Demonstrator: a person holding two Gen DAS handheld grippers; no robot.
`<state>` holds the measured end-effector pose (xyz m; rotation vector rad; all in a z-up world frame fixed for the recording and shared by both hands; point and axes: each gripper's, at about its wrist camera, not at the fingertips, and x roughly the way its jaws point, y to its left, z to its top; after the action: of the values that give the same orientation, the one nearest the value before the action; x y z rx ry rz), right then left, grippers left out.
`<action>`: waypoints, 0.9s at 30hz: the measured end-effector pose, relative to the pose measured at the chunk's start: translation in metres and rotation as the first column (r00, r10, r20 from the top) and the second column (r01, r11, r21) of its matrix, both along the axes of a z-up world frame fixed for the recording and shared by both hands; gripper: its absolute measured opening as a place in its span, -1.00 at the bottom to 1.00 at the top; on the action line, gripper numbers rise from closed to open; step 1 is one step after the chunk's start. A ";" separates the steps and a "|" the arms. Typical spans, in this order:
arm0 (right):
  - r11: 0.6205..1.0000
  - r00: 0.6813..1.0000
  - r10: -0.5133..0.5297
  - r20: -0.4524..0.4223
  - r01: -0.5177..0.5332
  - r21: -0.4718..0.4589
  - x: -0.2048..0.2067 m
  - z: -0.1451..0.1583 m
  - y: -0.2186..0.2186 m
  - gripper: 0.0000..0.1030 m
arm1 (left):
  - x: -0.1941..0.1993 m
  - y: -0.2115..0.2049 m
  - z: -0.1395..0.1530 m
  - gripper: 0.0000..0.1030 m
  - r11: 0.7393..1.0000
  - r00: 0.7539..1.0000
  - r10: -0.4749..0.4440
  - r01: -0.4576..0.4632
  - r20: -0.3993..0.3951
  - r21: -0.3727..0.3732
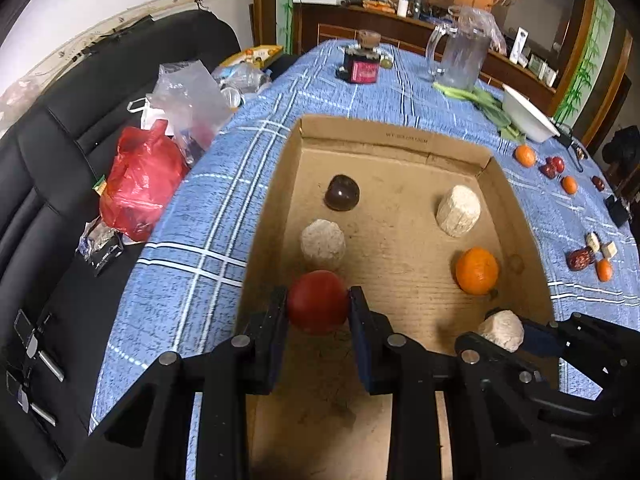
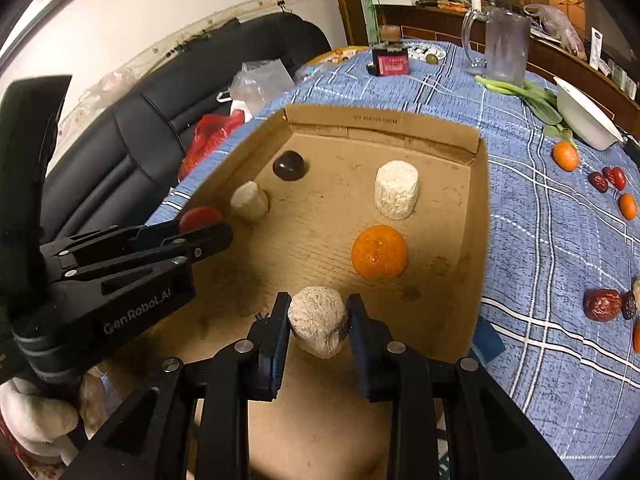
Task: Organize fruits
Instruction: 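Carry the tomato and cake into the cardboard box and open both grippers, then withdraw both grippers from the box back toward the fruit row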
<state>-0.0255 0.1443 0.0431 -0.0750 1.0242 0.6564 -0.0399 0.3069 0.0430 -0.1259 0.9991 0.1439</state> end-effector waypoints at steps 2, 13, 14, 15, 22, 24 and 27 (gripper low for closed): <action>1.000 1.000 0.000 -0.004 0.000 -0.009 0.003 -0.003 0.004 -0.39 | 0.004 0.002 -0.006 -0.44 1.000 1.000 0.007 -0.008 -0.016 -0.005; 1.000 1.000 -0.021 0.019 0.021 0.001 0.002 0.005 0.002 -0.38 | -0.006 0.017 0.005 -0.28 0.993 0.998 0.030 -0.024 0.049 -0.114; 1.000 0.999 -0.025 0.027 0.024 0.011 -0.001 0.009 -0.001 -0.38 | -0.009 0.019 0.009 -0.17 0.992 0.997 0.038 -0.029 0.068 -0.123; 0.999 0.999 -0.029 0.039 0.029 0.023 -0.006 0.014 -0.005 -0.38 | -0.013 0.019 0.014 -0.12 0.991 0.995 0.047 -0.035 0.088 -0.129; 0.993 0.985 -0.105 0.134 0.095 0.074 -0.039 0.047 -0.050 -0.16 | -0.047 0.002 0.056 0.66 0.995 0.976 0.091 -0.080 0.199 -0.063; 0.989 0.981 -0.133 0.142 0.122 0.083 -0.046 0.052 -0.064 -0.15 | -0.056 -0.006 0.064 0.69 0.996 0.971 0.080 -0.072 0.225 -0.046; 0.983 0.974 -0.173 0.148 0.160 0.093 -0.057 0.057 -0.085 -0.15 | -0.073 -0.024 0.078 0.69 0.997 0.961 0.022 0.000 0.274 -0.079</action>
<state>-0.0828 0.0595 0.0999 0.0303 0.8425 0.5295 -0.1131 0.2827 0.1205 -0.2171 0.7265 0.0946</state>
